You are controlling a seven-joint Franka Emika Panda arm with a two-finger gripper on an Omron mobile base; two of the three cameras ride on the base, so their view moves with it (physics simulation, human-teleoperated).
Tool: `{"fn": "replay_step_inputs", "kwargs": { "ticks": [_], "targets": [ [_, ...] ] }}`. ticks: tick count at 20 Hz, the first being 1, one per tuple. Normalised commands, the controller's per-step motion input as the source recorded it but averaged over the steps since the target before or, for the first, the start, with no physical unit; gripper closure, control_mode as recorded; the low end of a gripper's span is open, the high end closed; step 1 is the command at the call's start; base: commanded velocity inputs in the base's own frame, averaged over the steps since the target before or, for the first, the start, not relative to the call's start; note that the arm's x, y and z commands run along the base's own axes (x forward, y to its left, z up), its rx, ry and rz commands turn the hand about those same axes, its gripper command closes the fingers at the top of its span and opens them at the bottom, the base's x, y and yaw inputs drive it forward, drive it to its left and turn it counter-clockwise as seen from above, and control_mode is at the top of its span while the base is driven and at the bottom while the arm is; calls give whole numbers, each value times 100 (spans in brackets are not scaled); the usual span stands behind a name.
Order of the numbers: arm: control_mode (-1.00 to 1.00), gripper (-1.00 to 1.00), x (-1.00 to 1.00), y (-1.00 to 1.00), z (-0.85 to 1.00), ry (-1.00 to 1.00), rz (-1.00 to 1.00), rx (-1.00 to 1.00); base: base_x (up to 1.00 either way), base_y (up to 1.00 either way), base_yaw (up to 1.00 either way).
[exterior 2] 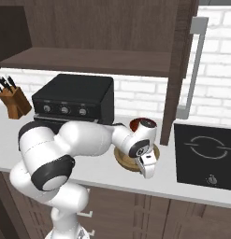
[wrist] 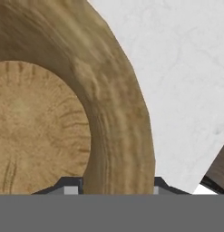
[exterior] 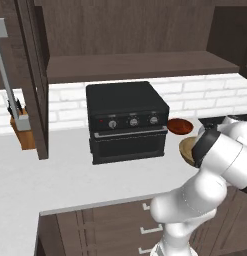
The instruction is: Pick up the bowls on the counter and stack them on top of one another in the open cabinet. Place the smaller bowl on top of the larger bowl.
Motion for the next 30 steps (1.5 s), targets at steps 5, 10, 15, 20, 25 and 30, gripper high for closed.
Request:
{"fn": "replay_step_inputs", "kwargs": {
  "ticks": [5,10,15,20,25,30],
  "targets": [
    [-100,100,-49,0,50,-23,0,2,0,0,0],
    [-100,100,-63,3,77,-26,0,2,0,0,0],
    [-100,100,-57,25,85,-21,0,0,0,0,0],
    [-100,100,-43,26,99,-18,0,0,0,0,0],
    [-100,100,-17,39,100,-13,0,0,0,0,0],
    [-100,100,-3,44,100,-14,0,0,0,0,0]
  ]
}}
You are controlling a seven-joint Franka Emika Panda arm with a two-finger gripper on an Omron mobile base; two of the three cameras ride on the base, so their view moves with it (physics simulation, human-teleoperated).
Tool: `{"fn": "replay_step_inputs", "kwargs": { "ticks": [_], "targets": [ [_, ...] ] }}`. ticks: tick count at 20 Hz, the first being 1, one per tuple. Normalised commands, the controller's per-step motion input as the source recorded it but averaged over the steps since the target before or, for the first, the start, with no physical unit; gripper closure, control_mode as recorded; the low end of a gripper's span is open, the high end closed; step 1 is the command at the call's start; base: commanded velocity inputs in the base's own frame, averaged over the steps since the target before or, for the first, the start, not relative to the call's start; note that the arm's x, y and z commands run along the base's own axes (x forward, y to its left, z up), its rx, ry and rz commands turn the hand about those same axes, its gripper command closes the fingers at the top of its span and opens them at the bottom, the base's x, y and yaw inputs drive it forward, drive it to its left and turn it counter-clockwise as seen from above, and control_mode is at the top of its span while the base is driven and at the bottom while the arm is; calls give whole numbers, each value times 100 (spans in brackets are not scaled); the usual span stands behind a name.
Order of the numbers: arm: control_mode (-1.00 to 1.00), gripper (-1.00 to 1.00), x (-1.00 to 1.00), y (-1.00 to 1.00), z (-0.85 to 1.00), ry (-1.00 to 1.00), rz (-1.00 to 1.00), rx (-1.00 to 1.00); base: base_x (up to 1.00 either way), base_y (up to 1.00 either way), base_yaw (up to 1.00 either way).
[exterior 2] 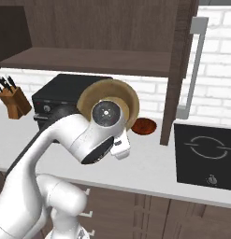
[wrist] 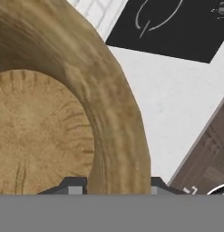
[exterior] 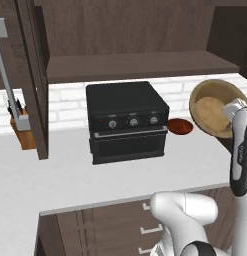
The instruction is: Pick up the bowls on the counter and stack them on top of one another in the open cabinet. Place the smaller bowl on top of the larger bowl.
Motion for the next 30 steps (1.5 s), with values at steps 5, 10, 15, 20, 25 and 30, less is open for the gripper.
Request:
{"fn": "replay_step_inputs", "kwargs": {
  "ticks": [5,10,15,20,25,30],
  "targets": [
    [-100,100,15,61,100,-5,0,-3,0,0,0],
    [-100,100,50,56,100,3,0,-6,0,0,0],
    [-100,100,58,25,88,13,0,-2,0,0,0],
    [-100,100,66,4,43,16,-1,0,0,0,0],
    [-100,100,55,11,22,37,-1,0,0,0,0],
    [-100,100,36,2,0,21,0,0,0,0,0]
  ]
}}
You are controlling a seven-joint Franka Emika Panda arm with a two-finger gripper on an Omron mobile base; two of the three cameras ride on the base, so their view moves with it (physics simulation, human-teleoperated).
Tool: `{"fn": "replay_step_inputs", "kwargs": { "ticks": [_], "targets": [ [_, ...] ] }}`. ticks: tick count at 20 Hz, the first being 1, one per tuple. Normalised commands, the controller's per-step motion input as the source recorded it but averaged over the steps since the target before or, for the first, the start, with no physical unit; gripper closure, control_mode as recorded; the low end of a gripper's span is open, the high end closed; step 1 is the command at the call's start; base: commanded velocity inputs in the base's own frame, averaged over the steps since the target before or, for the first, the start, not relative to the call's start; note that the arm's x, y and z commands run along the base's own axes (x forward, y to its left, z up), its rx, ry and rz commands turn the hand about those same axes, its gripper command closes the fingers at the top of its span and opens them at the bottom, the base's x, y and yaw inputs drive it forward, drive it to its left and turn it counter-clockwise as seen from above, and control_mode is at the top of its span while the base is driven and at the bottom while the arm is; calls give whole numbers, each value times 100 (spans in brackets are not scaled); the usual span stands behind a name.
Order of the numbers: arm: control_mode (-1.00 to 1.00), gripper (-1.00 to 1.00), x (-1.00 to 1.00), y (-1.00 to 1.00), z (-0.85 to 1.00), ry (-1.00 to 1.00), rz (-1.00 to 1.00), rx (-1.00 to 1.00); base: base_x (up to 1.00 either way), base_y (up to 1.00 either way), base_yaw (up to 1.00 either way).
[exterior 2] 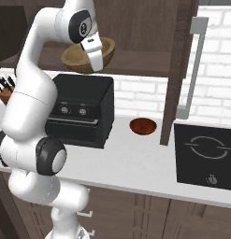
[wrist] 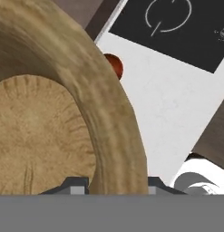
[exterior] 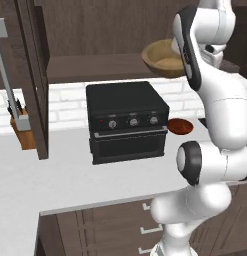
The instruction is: Pick up the bowls on the counter and stack them on top of one another in the open cabinet. Place the smaller bowl on top of the larger bowl.
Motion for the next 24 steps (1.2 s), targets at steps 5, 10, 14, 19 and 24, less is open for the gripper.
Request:
{"fn": "replay_step_inputs", "kwargs": {
  "ticks": [5,10,14,19,24],
  "targets": [
    [-100,100,23,0,0,0,0,0,0,0,0],
    [-100,100,43,2,-12,-5,0,0,0,0,0],
    [-100,100,56,8,-21,-3,0,0,0,0,0],
    [-100,100,58,4,-20,0,0,0,0,0,0],
    [-100,100,41,4,-33,0,0,0,0,0,0]
  ]
}}
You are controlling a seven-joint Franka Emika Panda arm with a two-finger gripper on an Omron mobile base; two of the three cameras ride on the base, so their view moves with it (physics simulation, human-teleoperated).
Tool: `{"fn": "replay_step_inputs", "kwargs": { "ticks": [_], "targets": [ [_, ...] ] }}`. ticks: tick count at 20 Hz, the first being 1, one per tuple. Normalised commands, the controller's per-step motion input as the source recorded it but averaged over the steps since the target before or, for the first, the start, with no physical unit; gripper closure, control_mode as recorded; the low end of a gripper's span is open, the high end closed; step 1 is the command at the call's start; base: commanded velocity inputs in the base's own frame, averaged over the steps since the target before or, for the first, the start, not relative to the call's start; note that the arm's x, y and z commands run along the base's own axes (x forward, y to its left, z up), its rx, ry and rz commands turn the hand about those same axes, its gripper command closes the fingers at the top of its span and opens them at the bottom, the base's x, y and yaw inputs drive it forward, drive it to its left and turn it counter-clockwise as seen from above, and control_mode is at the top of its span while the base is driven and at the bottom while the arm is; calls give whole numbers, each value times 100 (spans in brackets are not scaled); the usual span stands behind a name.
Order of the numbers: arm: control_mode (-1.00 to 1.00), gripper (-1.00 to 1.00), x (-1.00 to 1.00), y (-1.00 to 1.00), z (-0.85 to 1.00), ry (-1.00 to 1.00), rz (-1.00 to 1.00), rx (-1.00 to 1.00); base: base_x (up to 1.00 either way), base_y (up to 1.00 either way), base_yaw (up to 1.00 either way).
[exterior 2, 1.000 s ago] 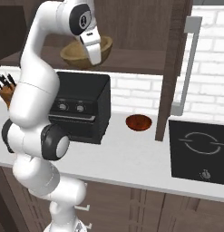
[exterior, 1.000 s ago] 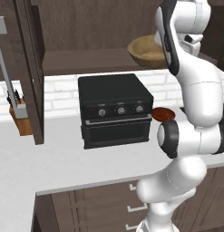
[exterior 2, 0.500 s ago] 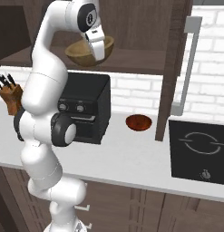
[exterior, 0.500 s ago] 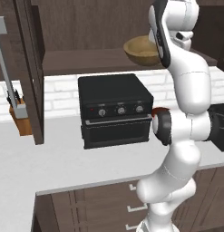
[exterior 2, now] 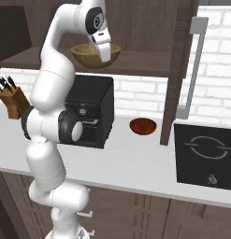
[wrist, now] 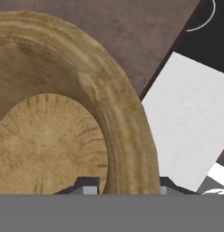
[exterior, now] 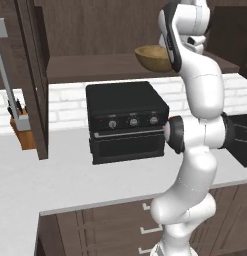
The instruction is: Pick up the bowls on the counter and stack them on top of one another in the open cabinet. Place the smaller bowl on top of the larger bowl.
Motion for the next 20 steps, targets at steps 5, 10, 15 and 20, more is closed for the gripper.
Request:
{"fn": "replay_step_inputs", "kwargs": {
  "ticks": [5,10,15,20],
  "targets": [
    [-100,100,35,1,-2,-1,0,0,0,0,0],
    [-100,100,47,6,0,0,0,0,0,0,0],
    [-100,100,19,1,0,0,0,0,0,0,0],
    [-100,100,1,0,0,0,0,0,0,0,0]
  ]
}}
